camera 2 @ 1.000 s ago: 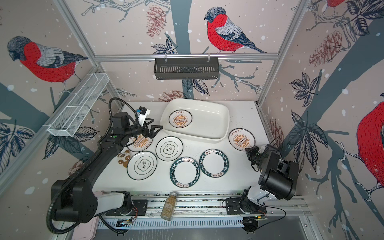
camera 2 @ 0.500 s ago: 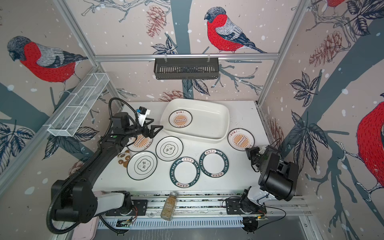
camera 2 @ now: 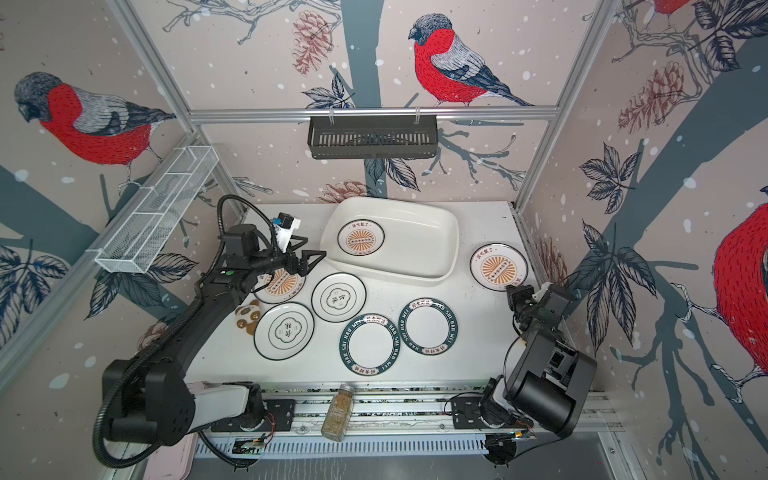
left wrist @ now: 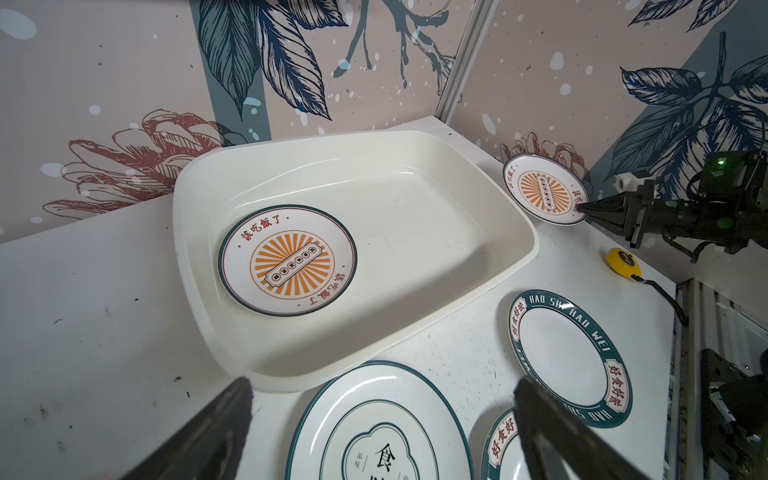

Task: Place the plates into the plastic bin on the countertop
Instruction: 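Lift the sunburst plate with the right gripper and carry it over the bin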

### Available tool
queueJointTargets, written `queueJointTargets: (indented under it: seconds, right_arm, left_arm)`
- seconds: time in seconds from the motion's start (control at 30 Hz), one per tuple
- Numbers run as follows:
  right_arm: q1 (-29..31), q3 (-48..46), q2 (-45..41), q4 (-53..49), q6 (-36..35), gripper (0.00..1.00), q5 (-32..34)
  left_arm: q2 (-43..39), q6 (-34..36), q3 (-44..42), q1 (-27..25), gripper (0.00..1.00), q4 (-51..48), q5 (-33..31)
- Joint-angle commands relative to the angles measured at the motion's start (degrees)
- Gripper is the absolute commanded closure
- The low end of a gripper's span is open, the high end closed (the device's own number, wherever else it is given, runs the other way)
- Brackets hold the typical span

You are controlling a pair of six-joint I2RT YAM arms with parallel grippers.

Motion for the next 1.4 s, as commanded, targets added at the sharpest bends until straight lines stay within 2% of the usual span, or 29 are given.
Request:
queueJointTargets:
  seconds: [0.0,0.37,0.57,0.8,1.0,1.23,1.37]
  right_arm:
    - [-0.5,1.0,-2.2,-2.0,-1.2,0.99,-0.4]
    - [-0.1,7.9,-11.1,-12.8,-6.3,0.98,-1.5]
    - [4.9,12.9,-11.6,-16.9,-8.6,0.98,0.5]
    - [18.0,20.2,-9.1,-18.6,-8.7,0.98,7.9]
    - [31.2,27.2,-2.8,-18.2,-8.8,0.98,13.8]
    - [45.2,37.2,10.2,-17.2,-9.9,0.98,16.8]
    - [50.3,43.4,18.5,-16.8,-10.0,0.98,16.1]
  left_arm:
    - [0.0,0.2,0.4,-0.1,0.03,1.1,0.8]
    - [0.1,0.9,0.7,0.0,0.04,-0.3,0.4]
    - [0.0,1.5,0.7,0.0,0.04,-0.9,-0.4]
    - [-0.4,2.4,1.0,-0.1,0.04,-1.6,-1.1]
    - [-1.4,3.3,0.3,0.0,0.04,-1.7,-2.4]
    - [-2.3,3.4,0.1,0.0,0.04,-1.8,-2.5]
    - [-2.5,3.1,-0.1,0.0,0.04,-1.4,-2.2]
